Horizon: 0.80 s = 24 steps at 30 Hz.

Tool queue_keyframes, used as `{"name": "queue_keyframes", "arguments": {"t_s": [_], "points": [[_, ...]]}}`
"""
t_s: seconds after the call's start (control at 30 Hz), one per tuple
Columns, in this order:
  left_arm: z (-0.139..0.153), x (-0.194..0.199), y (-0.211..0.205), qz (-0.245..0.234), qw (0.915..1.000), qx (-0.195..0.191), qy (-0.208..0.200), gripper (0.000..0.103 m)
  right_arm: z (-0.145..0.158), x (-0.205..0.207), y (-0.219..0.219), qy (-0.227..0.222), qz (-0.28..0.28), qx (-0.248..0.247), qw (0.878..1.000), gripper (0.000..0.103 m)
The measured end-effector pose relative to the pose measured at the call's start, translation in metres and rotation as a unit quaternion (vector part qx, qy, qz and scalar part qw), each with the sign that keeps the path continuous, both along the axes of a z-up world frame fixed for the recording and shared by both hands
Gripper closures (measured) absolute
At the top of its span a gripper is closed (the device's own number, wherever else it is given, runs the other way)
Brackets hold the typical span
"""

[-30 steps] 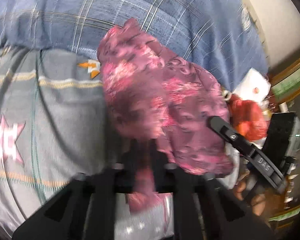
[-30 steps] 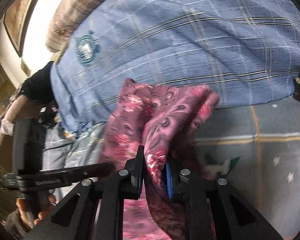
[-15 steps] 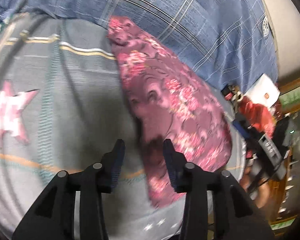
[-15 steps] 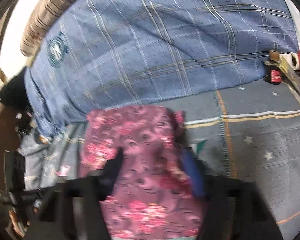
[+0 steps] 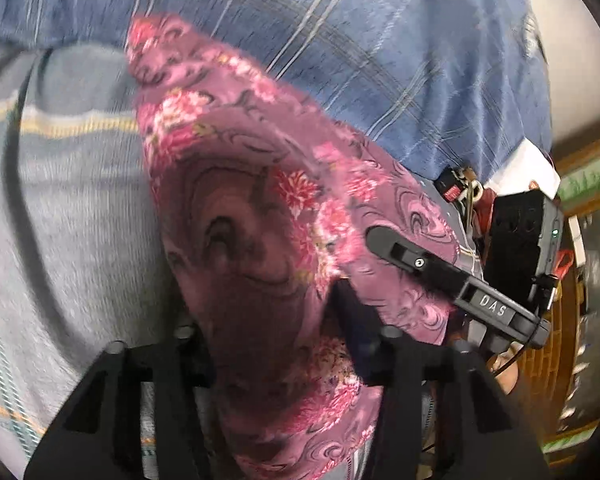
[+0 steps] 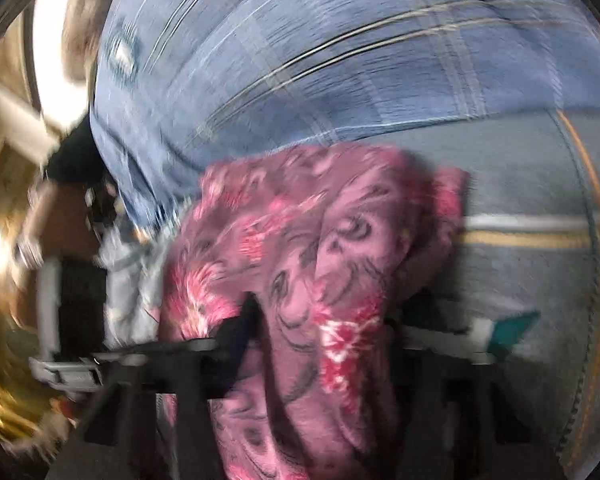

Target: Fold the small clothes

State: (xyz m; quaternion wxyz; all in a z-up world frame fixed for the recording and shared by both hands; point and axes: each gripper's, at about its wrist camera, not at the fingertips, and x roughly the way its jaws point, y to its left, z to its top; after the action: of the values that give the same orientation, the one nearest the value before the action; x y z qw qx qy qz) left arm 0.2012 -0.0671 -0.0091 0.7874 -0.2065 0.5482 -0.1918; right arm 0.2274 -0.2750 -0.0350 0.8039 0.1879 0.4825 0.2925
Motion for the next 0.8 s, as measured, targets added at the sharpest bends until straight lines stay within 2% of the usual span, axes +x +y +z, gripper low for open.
{"name": "queue_keyframes", "arguments": {"t_s": [0.03, 0.2, 0.37, 0.47, 0.57, 0.7, 0.8], "points": [[0.003, 0.001, 0.000, -0.004, 1.0000, 0.001, -0.004, 0.070, 0.007, -0.003, 0.006, -0.018, 0.010, -0.013, 1.000, 0.072], [0.032, -0.011, 0.004, 0.000, 0.9997, 0.001, -0.023, 0.071, 0.035, -0.018, 0.014, -0.044, 0.001, -0.023, 0.999, 0.073], [0.067, -0.040, 0.016, 0.000, 0.9985, -0.002, -0.054, 0.071, 0.078, -0.048, 0.019, -0.073, -0.009, -0.002, 0.997, 0.073], [0.083, -0.059, 0.027, -0.001, 0.9983, 0.002, -0.058, 0.071, 0.094, -0.064, 0.025, -0.075, -0.012, 0.010, 0.997, 0.073], [0.092, -0.086, 0.048, -0.006, 0.9990, 0.018, -0.042, 0.070, 0.104, -0.086, 0.037, -0.062, -0.011, 0.031, 0.998, 0.072], [0.076, -0.120, 0.084, -0.011, 0.9986, 0.051, -0.007, 0.067, 0.093, -0.114, 0.063, -0.021, 0.004, 0.071, 0.997, 0.070], [0.030, -0.129, 0.105, 0.002, 0.9968, 0.070, 0.040, 0.067, 0.056, -0.134, 0.086, 0.009, 0.015, 0.088, 0.996, 0.069]]}}
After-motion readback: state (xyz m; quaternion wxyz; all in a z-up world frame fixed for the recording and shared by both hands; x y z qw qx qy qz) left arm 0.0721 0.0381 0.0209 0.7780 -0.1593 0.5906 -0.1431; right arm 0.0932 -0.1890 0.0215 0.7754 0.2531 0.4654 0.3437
